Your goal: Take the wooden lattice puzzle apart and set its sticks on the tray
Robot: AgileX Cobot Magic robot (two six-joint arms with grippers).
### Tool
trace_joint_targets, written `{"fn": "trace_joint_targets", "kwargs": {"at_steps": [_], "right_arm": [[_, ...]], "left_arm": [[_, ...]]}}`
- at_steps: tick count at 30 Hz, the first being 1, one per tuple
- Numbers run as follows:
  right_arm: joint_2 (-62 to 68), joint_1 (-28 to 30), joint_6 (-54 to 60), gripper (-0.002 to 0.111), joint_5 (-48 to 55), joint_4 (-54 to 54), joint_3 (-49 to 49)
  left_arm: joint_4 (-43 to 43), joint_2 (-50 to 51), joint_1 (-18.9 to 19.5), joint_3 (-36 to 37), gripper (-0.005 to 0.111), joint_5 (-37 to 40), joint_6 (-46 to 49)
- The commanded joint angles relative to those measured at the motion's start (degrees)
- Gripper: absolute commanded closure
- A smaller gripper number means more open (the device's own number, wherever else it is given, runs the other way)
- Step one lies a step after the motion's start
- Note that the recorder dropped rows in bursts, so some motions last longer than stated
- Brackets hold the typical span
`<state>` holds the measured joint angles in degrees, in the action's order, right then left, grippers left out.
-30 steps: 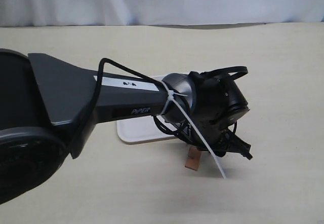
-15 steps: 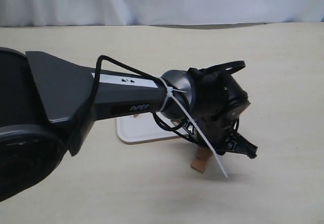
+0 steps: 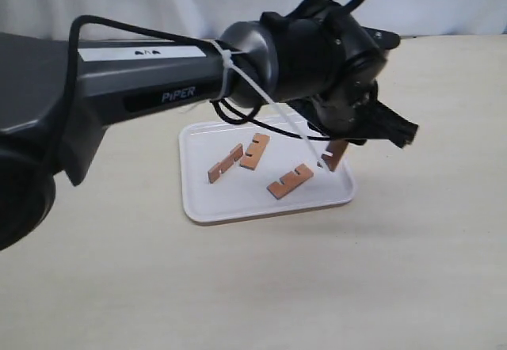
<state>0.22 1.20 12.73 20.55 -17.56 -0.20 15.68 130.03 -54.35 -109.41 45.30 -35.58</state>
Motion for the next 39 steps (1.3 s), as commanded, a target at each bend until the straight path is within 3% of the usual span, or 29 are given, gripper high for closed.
{"fn": "trace_joint_targets", "kwargs": {"at_steps": [1,7,9,14,16,19,23,25,27,30,31,35,39], "right_arm": [[0.45,0.25,-0.04,0.104,-0.72,0.06,0.2],[0.45,0.25,-0.04,0.104,-0.72,0.06,0.2],[0.45,0.25,-0.04,0.104,-0.72,0.06,0.2],[0.45,0.25,-0.04,0.104,-0.72,0.06,0.2],[0.45,0.25,-0.04,0.104,-0.72,0.06,0.2],[0.45,0.25,-0.04,0.104,-0.72,0.06,0.2],[0.45,0.25,-0.04,0.104,-0.72,0.06,0.2],[0.45,0.25,-0.04,0.104,-0.72,0.06,0.2],[0.45,0.25,-0.04,0.104,-0.72,0.06,0.2],[0.45,0.25,-0.04,0.104,-0.72,0.06,0.2],[0.45,0.25,-0.04,0.104,-0.72,0.06,0.2],[0.45,0.25,-0.04,0.104,-0.72,0.06,0.2],[0.45,0.25,-0.04,0.104,-0.72,0.06,0.2]], "left_arm": [[-1.85,2.25,4.71,-0.19,0.107,-2.39,-0.72],[-3.45,5.02,6.65,-0.19,0.104,-3.92,0.42],[-3.14,5.44,6.65,-0.32,0.095,-4.28,1.5],[-2.64,5.3,6.65,-1.08,0.056,-2.69,1.74],[-2.64,5.06,6.65,-2.29,0.047,-0.61,3.65],[-2.86,4.93,6.65,-5.04,0.043,5.13,6.56],[-2.86,4.93,6.65,-9.7,0.044,15.86,11.83],[-2.5,4.52,6.11,-10.28,0.05,19.13,14.3],[-0.82,3.73,4.94,-9.23,0.063,21.44,16.26],[3.89,1.2,3.01,-7.55,0.099,24.66,16.39],[4.06,0.51,3.0,-7.04,0.104,24.66,16.68],[4.16,-8.35,3.48,0.35,0.107,24.66,17.59],[3.37,-22.01,7.41,17.17,0.107,22.1,18.89]]}}
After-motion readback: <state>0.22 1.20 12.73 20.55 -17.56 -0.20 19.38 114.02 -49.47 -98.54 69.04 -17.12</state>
